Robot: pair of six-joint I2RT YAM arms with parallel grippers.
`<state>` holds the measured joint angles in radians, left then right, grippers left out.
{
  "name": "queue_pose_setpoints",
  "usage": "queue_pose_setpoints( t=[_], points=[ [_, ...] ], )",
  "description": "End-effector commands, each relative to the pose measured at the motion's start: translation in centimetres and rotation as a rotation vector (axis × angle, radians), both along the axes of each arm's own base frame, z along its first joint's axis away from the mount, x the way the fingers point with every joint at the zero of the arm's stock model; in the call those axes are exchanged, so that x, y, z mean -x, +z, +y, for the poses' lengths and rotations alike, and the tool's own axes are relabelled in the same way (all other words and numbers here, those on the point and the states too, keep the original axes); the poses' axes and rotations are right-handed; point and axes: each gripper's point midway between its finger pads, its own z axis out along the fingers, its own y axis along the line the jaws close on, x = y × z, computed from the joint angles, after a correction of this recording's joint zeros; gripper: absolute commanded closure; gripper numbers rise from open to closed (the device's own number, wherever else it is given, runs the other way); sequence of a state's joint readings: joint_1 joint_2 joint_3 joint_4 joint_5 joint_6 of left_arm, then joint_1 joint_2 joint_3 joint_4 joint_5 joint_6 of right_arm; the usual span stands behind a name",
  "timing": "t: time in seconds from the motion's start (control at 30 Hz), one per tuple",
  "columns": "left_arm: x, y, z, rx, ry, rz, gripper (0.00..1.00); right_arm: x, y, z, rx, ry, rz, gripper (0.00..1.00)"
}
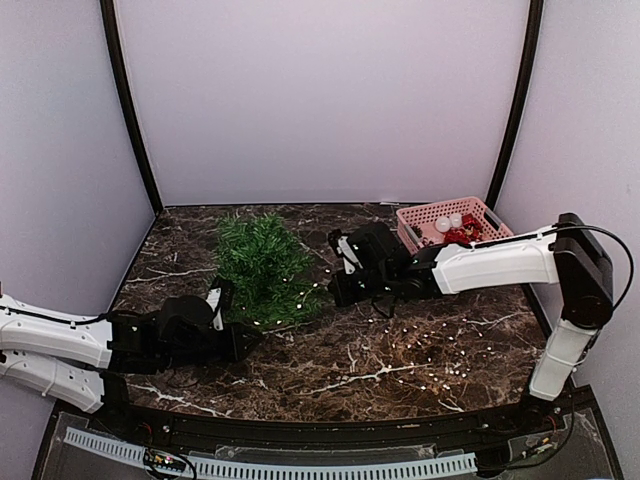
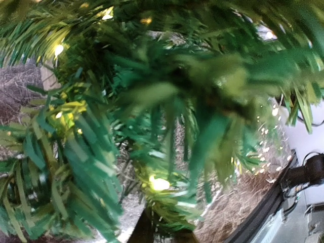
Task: Decorate the small christmas tree
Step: Wrap the side of the string light in the gap of the branches.
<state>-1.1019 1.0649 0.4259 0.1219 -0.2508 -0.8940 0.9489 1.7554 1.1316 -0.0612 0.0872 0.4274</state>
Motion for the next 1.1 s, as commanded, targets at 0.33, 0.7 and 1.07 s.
queue_pose_setpoints(
  t=[0.33, 0.7, 1.07],
  points=[
    [-1.2, 0.8, 3.0, -0.044, 0.046, -0.026, 1.0, 2.7, 0.0, -3.5, 0.061, -0.097, -0.021, 1.0],
    [-1.3, -0.6, 5.0, -0.097, 0.038, 0.01, 1.0, 3.9, -3.5, -5.4, 0.132, -0.139, 0.046, 1.0],
    [-1.2, -1.7, 6.2, -0.132, 0.044, 0.028, 1.0, 4.2, -3.0, -3.5, 0.136, -0.088, 0.035, 1.0]
  ],
)
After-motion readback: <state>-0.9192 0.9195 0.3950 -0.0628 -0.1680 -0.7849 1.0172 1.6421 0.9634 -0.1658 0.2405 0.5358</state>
